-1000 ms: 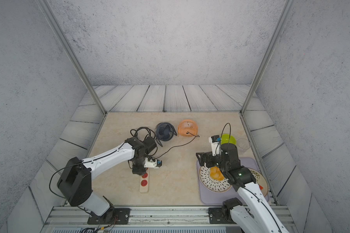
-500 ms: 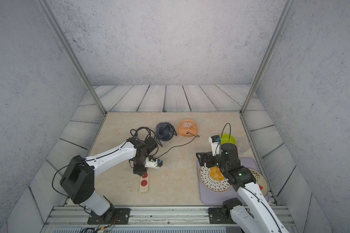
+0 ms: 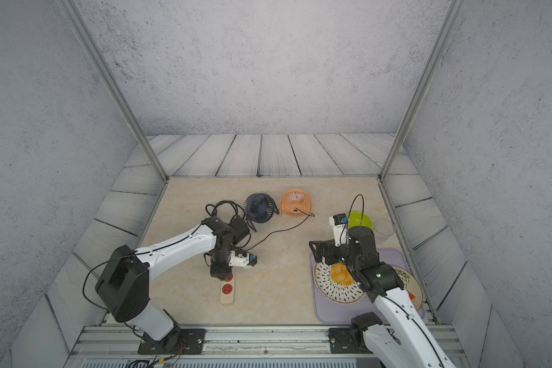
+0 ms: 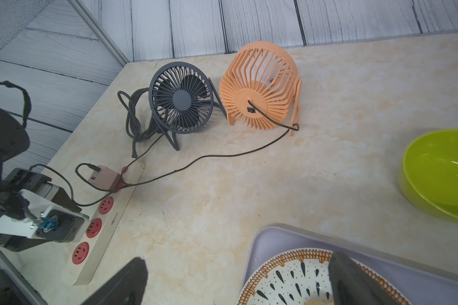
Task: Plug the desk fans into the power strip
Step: Insert the plug into the socket.
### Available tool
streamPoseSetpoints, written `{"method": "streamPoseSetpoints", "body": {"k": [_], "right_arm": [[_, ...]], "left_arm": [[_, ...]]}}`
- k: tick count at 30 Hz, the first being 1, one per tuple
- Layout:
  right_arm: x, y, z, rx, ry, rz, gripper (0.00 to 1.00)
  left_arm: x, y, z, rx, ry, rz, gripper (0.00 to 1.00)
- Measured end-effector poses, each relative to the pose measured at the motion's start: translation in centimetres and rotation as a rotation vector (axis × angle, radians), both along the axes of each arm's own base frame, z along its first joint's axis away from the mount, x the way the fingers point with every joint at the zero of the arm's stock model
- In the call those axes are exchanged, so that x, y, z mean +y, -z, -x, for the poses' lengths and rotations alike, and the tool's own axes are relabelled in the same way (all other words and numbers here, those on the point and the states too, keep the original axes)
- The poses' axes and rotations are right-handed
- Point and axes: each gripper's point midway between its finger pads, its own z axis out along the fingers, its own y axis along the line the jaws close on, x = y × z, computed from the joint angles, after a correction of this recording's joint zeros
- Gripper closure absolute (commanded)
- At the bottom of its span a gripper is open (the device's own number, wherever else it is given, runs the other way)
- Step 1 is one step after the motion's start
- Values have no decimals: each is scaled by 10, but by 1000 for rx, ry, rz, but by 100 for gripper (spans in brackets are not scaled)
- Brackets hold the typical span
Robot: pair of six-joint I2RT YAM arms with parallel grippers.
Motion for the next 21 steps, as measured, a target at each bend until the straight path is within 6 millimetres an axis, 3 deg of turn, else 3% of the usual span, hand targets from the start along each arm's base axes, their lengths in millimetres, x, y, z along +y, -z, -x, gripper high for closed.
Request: {"method": "streamPoseSetpoints", "body": {"k": [21], "right_arm": [[0,0,0,0,0,0,1]], "left_arm": [[1,0,-2,-13,7,-19,100]]}}
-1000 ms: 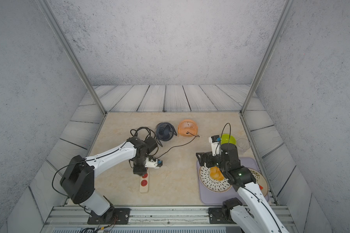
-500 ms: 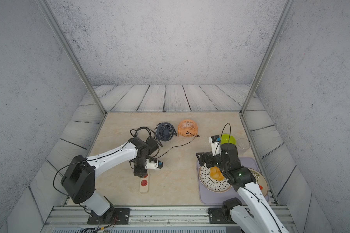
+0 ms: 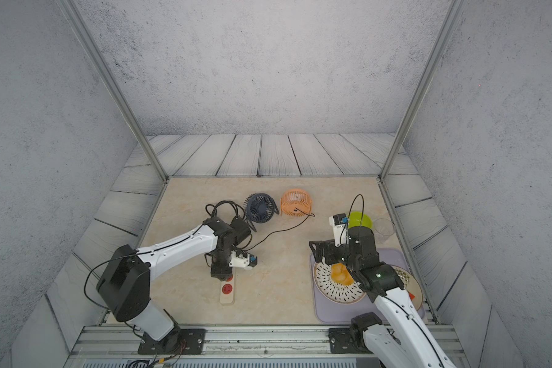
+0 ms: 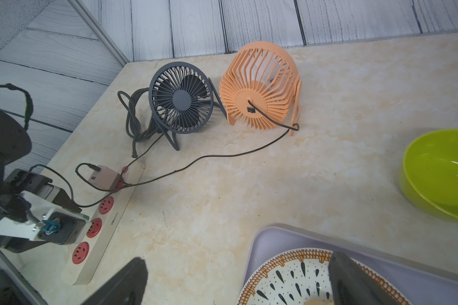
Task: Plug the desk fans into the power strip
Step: Insert the plug into the socket.
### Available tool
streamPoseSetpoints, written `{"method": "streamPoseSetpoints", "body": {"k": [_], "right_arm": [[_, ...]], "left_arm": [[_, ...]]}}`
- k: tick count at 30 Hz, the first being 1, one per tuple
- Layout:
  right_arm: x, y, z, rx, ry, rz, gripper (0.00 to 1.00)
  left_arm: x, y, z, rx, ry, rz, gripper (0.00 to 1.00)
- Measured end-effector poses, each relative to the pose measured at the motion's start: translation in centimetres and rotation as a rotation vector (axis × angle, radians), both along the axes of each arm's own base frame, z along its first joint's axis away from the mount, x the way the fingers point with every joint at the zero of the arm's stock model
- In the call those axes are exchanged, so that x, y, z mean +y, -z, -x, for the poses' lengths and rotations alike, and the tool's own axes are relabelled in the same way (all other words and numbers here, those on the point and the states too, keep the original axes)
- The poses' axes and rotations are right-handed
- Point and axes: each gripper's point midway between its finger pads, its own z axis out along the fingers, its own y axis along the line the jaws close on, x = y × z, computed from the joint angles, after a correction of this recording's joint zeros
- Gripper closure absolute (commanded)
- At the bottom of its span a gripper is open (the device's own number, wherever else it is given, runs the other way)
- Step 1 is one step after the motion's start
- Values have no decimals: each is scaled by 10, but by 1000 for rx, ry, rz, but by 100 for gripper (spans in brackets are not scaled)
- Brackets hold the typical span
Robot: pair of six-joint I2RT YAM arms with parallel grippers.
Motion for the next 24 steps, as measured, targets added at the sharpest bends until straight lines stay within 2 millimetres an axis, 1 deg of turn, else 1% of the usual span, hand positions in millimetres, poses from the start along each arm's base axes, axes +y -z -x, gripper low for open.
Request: {"method": "streamPoseSetpoints", "body": {"k": [24], "right_arm": [[0,2,-1,6,0,1,1]], "left_arm": [[0,0,-1,-5,12,-1,100]]}}
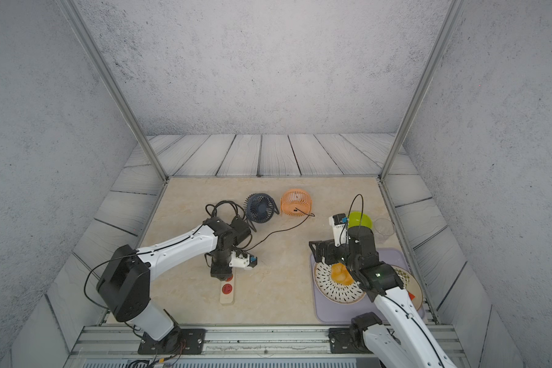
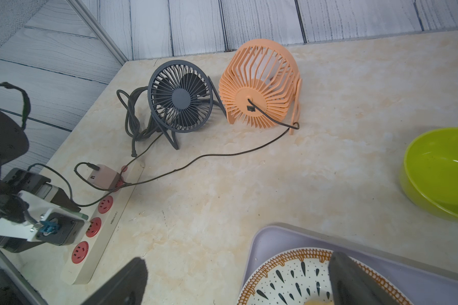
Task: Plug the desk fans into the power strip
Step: Insert the plug into the socket.
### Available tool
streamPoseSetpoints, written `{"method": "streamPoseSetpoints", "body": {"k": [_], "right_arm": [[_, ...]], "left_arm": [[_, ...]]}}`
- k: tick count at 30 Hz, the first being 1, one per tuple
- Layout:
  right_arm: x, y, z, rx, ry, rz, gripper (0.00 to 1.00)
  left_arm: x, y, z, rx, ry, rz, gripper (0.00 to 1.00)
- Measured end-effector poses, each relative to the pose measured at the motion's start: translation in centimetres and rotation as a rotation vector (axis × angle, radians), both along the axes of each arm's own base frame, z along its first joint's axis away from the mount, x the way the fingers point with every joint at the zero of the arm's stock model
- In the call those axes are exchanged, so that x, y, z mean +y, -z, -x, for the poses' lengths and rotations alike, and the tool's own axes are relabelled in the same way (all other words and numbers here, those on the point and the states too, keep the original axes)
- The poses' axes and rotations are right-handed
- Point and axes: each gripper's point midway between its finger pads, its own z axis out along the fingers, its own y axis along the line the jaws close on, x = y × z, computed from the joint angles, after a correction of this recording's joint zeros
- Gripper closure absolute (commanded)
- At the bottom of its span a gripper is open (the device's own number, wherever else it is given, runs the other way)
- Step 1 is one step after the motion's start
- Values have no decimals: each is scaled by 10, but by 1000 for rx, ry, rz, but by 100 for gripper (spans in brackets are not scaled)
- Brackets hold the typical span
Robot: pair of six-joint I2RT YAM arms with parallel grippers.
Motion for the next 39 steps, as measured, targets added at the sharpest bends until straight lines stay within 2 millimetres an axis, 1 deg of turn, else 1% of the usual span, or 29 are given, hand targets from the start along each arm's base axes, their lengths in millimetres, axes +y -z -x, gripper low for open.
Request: {"method": "streamPoseSetpoints", "body": {"k": [8,11,13,18,21,25,29,34,39], "right_arm": [[0,0,0,0,0,0,1],[0,0,0,0,0,0,1],[0,0,0,0,0,0,1],[0,0,0,0,-1,0,1],[0,0,0,0,0,0,1],[0,0,0,0,-1,0,1],[0,0,0,0,-1,0,1],[0,0,0,0,-1,0,1],[0,0,0,0,-1,-1,1]], "left_arm": [[0,0,0,-17,8,6,100],[-2,-1,-10,-61,9,13,100],[-2,-2,-12,-73,9,12,100],[-3,-10,-13,-100,13,29,100],[-2,-11,-12,-101,12,30,100],[0,-11,-7,-83,10,13,100],[1,-15,-2,-59,7,-16,100],[-4,-19,-7,-70,-3,-19,100],[-5,-15,-7,-64,-8,-25,100]]}}
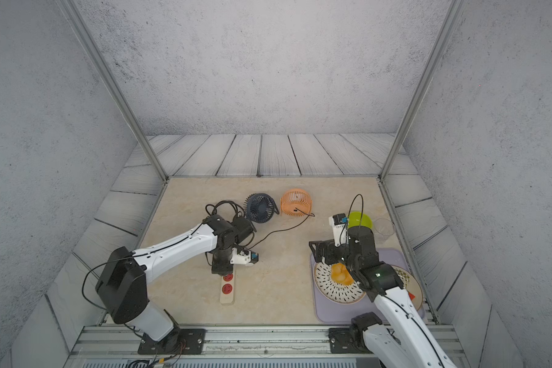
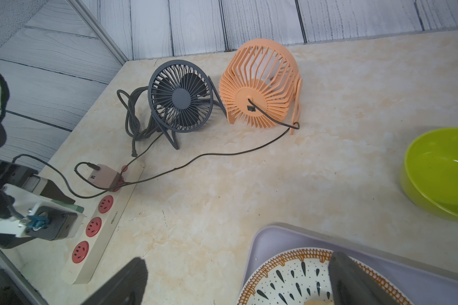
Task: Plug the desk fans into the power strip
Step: Insert the plug into the socket.
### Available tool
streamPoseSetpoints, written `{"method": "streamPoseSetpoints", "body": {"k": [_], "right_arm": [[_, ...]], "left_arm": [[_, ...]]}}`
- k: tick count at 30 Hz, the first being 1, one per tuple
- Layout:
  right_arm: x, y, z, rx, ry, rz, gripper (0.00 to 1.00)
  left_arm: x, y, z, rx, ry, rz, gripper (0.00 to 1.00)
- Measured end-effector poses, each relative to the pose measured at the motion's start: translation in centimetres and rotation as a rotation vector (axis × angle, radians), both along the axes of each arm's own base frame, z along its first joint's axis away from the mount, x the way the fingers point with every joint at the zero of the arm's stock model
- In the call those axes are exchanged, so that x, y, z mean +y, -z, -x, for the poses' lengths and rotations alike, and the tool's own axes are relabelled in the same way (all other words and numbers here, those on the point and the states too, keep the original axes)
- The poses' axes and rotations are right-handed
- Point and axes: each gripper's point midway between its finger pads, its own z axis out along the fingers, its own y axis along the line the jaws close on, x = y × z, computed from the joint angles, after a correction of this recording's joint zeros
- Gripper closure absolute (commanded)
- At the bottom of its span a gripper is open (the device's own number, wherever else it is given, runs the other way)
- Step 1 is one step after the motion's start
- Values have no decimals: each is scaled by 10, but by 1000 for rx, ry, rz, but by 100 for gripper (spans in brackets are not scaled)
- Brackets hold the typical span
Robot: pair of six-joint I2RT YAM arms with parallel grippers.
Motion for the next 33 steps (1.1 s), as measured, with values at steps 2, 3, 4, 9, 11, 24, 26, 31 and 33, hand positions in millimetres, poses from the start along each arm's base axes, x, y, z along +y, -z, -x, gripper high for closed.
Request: {"method": "streamPoseSetpoints", "body": {"k": [2,3,4,9,11,24,26,31,33], "right_arm": [[0,0,0,0,0,0,1],[0,0,0,0,-1,0,1],[0,0,0,0,-1,0,1],[0,0,0,0,-1,0,1],[0,0,0,0,-1,0,1],[0,0,0,0,-1,-1,1],[0,0,0,0,-1,0,1],[0,0,0,0,-1,-1,1],[0,0,0,0,-1,0,1]], "left_arm": [[0,3,0,3,2,-5,100],[0,3,0,3,2,-7,100],[0,3,0,3,3,-9,100],[0,6,0,10,4,-18,100],[1,7,1,14,4,-22,100],[2,15,2,24,6,-28,100],[1,15,2,22,7,-26,100],[1,15,2,23,7,-27,100],[1,15,2,23,7,-27,100]]}}
